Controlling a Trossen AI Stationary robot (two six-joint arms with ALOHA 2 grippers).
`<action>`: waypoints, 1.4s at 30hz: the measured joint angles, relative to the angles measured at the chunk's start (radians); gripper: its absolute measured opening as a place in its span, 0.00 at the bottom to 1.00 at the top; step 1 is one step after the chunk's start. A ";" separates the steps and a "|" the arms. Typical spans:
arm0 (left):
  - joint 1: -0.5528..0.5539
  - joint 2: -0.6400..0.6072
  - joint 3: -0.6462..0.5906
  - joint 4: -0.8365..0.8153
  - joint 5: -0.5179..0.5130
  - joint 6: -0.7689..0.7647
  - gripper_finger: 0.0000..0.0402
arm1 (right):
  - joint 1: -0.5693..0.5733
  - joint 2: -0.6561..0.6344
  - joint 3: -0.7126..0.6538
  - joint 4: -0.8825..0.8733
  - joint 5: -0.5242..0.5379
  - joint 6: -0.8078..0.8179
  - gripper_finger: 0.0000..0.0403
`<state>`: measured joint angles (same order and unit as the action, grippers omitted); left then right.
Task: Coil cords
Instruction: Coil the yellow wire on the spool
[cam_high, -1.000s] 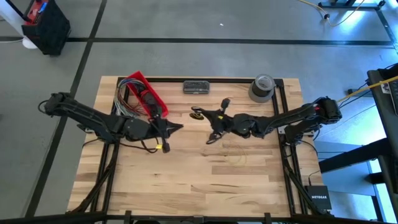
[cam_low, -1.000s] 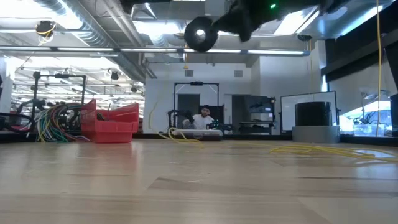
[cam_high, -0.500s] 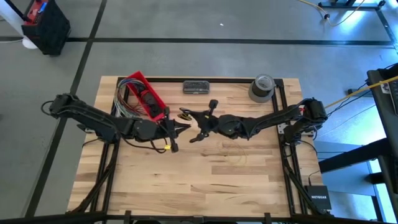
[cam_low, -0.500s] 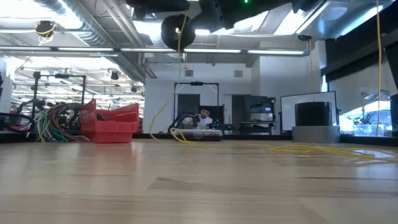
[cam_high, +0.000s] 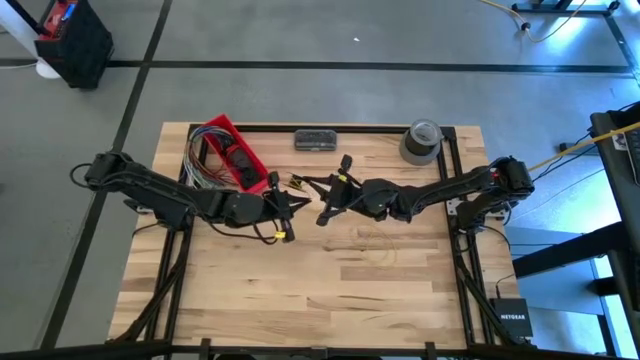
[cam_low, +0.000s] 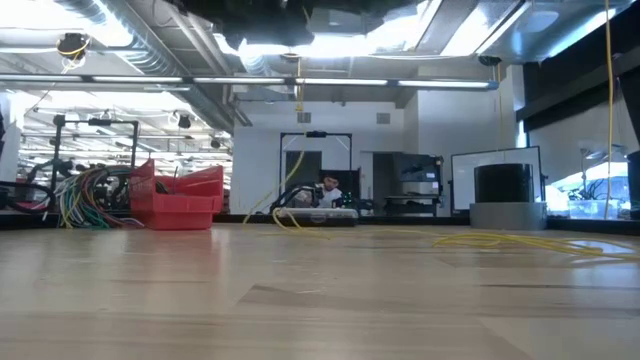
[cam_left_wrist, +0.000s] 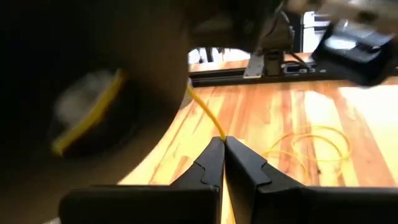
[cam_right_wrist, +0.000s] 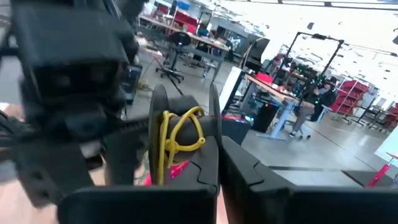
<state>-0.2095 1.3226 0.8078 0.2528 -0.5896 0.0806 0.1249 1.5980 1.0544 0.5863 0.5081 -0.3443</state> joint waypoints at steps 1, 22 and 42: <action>0.003 0.005 0.000 0.000 0.000 0.003 0.01 | 0.001 -0.006 -0.001 0.001 -0.008 0.000 0.01; 0.050 0.062 -0.003 -0.065 0.008 0.013 0.01 | 0.011 -0.226 0.002 0.090 -0.128 -0.007 0.01; 0.022 0.075 0.000 0.139 0.183 0.020 0.35 | 0.013 -0.103 -0.002 -0.018 -0.171 -0.002 0.01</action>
<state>-0.1872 1.3980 0.8082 0.3920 -0.4070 0.1007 0.1383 1.4953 1.0523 0.5682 0.3374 -0.3458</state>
